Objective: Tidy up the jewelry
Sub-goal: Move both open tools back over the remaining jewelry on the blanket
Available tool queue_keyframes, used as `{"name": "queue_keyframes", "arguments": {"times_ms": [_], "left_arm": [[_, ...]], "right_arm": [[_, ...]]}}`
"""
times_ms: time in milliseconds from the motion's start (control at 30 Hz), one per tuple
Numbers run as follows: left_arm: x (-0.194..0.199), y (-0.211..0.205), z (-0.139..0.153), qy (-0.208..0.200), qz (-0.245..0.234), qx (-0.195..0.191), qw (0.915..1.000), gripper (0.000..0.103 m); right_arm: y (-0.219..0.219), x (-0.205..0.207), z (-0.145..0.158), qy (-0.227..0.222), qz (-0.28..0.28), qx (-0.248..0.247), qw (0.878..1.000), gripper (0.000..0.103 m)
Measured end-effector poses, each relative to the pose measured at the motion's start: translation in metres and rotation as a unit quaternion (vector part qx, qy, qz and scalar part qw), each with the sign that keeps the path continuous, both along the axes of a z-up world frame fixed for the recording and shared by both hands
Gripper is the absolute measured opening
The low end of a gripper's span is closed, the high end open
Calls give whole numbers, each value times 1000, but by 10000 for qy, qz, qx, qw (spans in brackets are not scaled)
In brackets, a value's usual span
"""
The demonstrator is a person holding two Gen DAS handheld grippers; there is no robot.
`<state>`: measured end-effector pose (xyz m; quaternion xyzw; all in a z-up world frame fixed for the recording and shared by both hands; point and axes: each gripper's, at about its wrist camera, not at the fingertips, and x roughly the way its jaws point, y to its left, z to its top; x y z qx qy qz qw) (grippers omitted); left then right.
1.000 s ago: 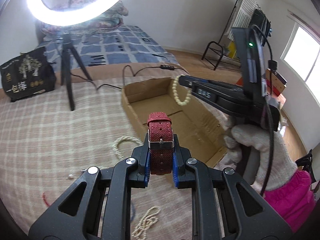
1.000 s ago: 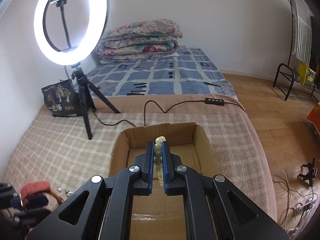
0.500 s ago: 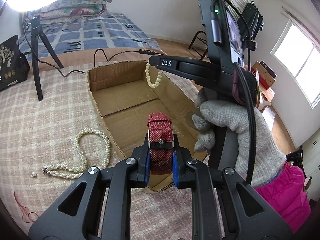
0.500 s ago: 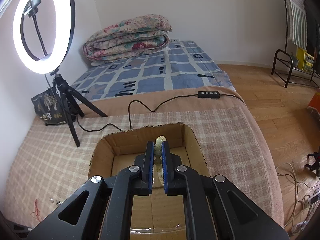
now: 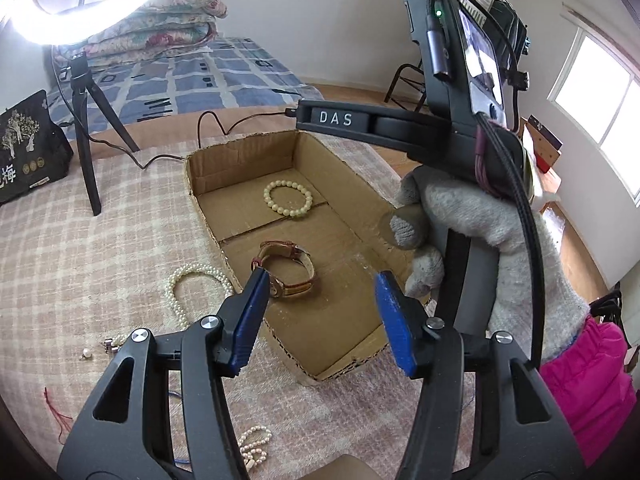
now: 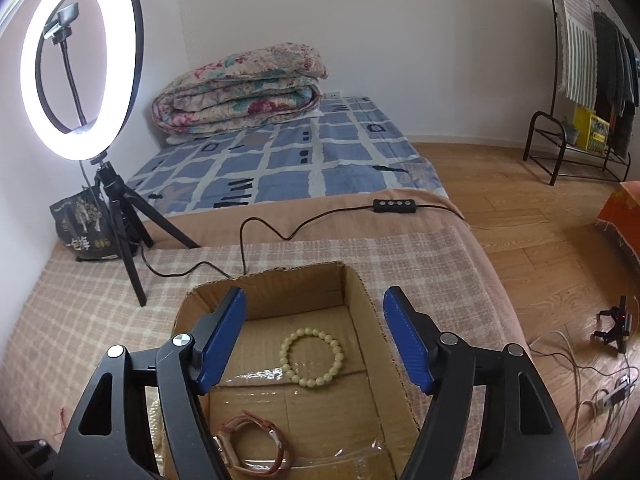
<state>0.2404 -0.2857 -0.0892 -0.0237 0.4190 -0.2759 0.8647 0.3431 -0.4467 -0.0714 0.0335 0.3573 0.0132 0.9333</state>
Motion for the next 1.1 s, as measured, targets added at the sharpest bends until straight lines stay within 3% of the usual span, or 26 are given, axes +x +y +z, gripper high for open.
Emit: {"name": "queue_keyframes", "arguments": {"times_ms": [400,600,867,1100], "left_arm": [[-22,12,24,-238,48,30,9997,56],[-40,27,45,-548,138,113,9983,56],[-58,60,69,-821,329,182,9959,56],[-73,116,85,-1026,621,269,9924,56]], "right_arm": [[9,-18,30,-130,4,-97,9999,72],[14,-34,52,-279,-44,-65,9996,72],[28,-61,76,-446,-10,-137,9989,72],[43,-95,87,-575,19,43,9983,72]]}}
